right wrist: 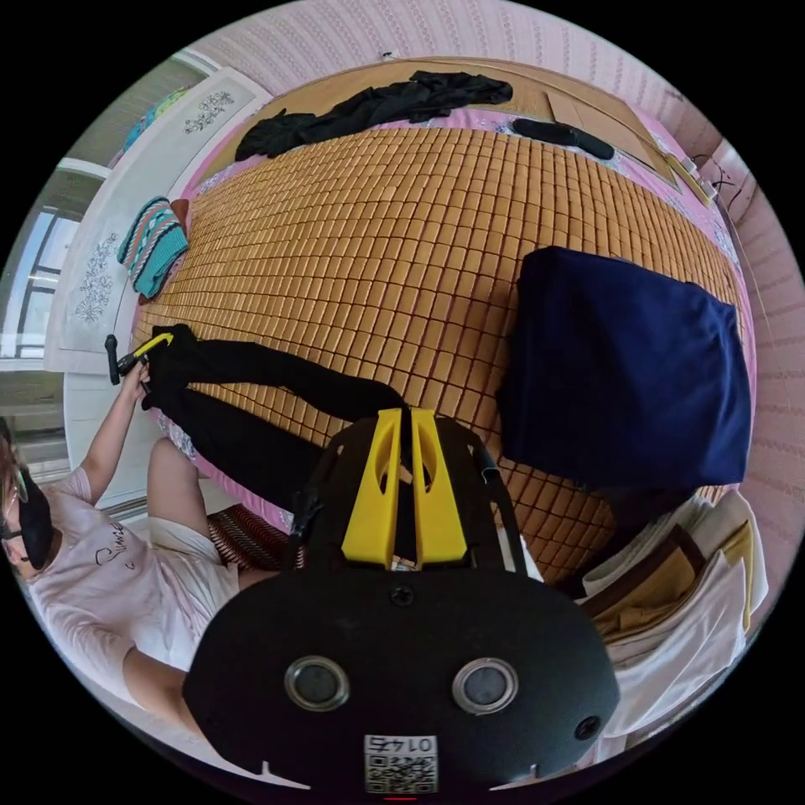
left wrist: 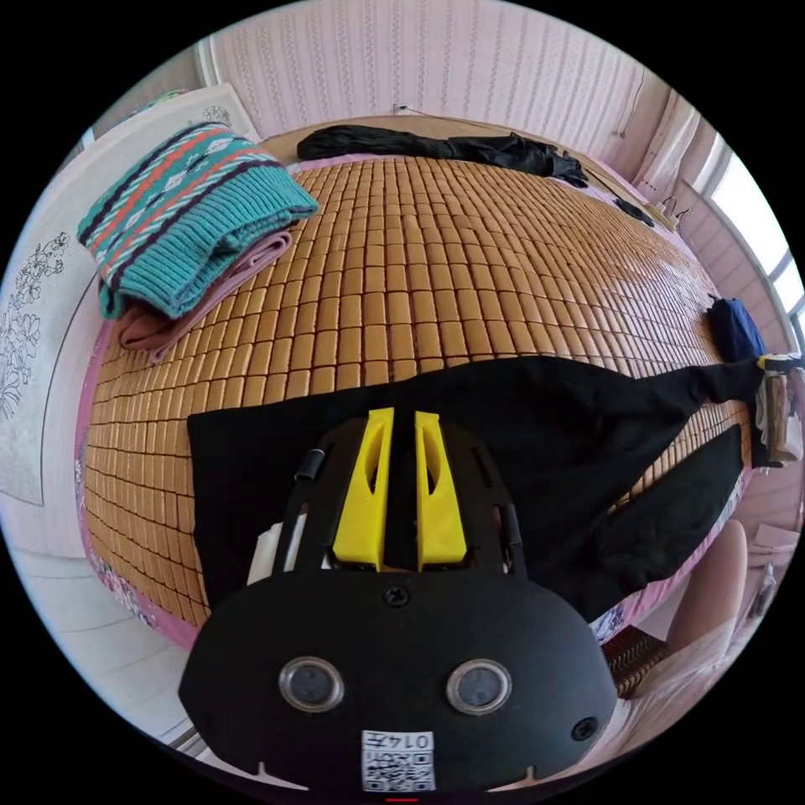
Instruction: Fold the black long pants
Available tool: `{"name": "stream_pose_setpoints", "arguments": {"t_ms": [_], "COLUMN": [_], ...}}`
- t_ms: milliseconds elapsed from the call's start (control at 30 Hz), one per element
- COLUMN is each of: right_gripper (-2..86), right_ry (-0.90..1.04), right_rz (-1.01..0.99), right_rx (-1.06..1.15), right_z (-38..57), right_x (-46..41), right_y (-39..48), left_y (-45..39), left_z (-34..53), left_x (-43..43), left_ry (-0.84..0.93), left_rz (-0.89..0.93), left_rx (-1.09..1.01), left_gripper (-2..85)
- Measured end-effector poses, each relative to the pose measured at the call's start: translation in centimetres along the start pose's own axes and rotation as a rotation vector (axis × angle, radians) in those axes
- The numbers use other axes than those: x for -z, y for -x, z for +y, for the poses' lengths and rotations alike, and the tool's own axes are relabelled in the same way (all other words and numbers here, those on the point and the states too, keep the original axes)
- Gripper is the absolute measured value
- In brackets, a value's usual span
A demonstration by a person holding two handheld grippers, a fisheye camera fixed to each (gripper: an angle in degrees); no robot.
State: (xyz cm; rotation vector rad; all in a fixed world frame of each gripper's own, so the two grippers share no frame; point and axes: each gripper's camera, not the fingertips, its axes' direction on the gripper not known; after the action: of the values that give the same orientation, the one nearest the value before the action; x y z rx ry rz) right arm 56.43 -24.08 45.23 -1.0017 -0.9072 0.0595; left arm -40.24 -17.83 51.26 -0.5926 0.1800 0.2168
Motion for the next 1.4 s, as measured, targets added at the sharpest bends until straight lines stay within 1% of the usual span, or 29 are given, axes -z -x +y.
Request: {"name": "stream_pose_setpoints", "arguments": {"t_ms": [67, 167, 200, 267, 367, 400, 433, 533, 600, 633, 667, 767, 833, 933, 1033, 1100, 1167, 1233, 1267, 1333, 1400], "right_gripper": [1.1, 1.3, 1.5, 2.0, 3.7, 4.9, 5.4, 6.8, 7.5, 7.5, 7.1, 4.8, 1.9, 0.6, 0.1, -0.3, -0.5, -0.7, -0.7, -0.7, -0.5], "right_ry": [0.014, 0.022, -0.005, -0.072, -0.147, -0.153, -0.128, -0.07, -0.056, -0.017, -0.031, -0.038, -0.039, -0.09, -0.079, -0.072, -0.07, -0.102, -0.099, -0.08, -0.083], "right_rz": [-0.003, -0.011, -0.01, 0.055, 0.091, 0.083, 0.095, 0.21, 0.247, 0.242, 0.238, 0.172, 0.139, 0.139, 0.186, 0.188, 0.213, 0.293, 0.288, 0.205, 0.252], "right_rx": [-0.049, -0.131, -0.145, -0.129, 0.004, 0.094, 0.182, 0.297, 0.262, 0.228, 0.213, 0.177, 0.222, 0.279, 0.293, 0.274, 0.2, 0.097, 0.081, 0.083, 0.108], "right_z": [-0.1, -0.5, -0.5, -0.2, 0.6, 1.0, 1.3, 1.5, 0.9, 0.3, 0.3, 0.0, 0.2, 0.3, -1.0, -2.6, -4.9, -7.1, -7.5, -8.3, -8.2], "right_x": [0.4, -0.1, -0.4, -0.8, -2.0, -2.9, -4.1, -7.5, -9.0, -10.1, -10.1, -9.8, -8.6, -5.9, -4.3, -3.8, -4.2, -5.8, -6.3, -8.7, -10.6], "right_y": [-0.9, -2.0, -1.9, -0.9, 2.2, 3.9, 5.5, 8.1, 8.2, 8.0, 7.9, 7.8, 8.4, 9.4, 9.8, 9.4, 8.5, 7.5, 7.5, 8.2, 9.2], "left_y": [0.6, 1.6, 1.7, 1.7, 1.1, 0.6, 0.3, -1.6, -3.0, -3.3, -3.6, -3.3, -2.9, -2.7, -2.8, -2.4, -1.7, -1.1, -1.0, -1.2, -2.0], "left_z": [-0.5, -1.3, -1.5, -1.6, -1.2, -1.0, -0.9, -0.2, 0.0, 0.0, 0.1, 0.4, 0.3, 0.2, 0.1, -0.2, -0.6, -0.9, -0.9, -0.7, -0.4], "left_x": [0.0, 0.1, 0.2, 0.6, 2.1, 2.9, 3.3, 4.4, 3.8, 3.5, 2.7, 2.5, 2.6, 2.9, 3.5, 4.6, 5.2, 5.2, 5.2, 5.6, 6.0], "left_ry": [0.001, 0.019, 0.024, 0.028, -0.009, -0.024, -0.029, -0.045, -0.011, 0.004, 0.044, 0.02, 0.027, 0.042, 0.041, 0.004, -0.014, 0.001, 0.015, 0.011, 0.0], "left_rz": [0.009, 0.039, 0.049, 0.043, 0.03, 0.032, 0.033, 0.058, 0.055, 0.054, 0.056, 0.078, 0.099, 0.11, 0.105, 0.094, 0.09, 0.073, 0.068, 0.076, 0.073], "left_rx": [-0.004, 0.045, 0.06, 0.062, 0.032, 0.009, -0.003, -0.077, -0.128, -0.131, -0.135, -0.116, -0.101, -0.103, -0.128, -0.12, -0.093, -0.083, -0.082, -0.098, -0.139], "left_gripper": [5.1, 4.4, 4.3, 4.3, 4.5, 4.6, 4.6, 4.7, 5.0, 5.1, 5.1, 5.2, 5.3, 5.3, 5.2, 5.1, 4.9, 4.8, 4.9, 4.9, 4.9]}}
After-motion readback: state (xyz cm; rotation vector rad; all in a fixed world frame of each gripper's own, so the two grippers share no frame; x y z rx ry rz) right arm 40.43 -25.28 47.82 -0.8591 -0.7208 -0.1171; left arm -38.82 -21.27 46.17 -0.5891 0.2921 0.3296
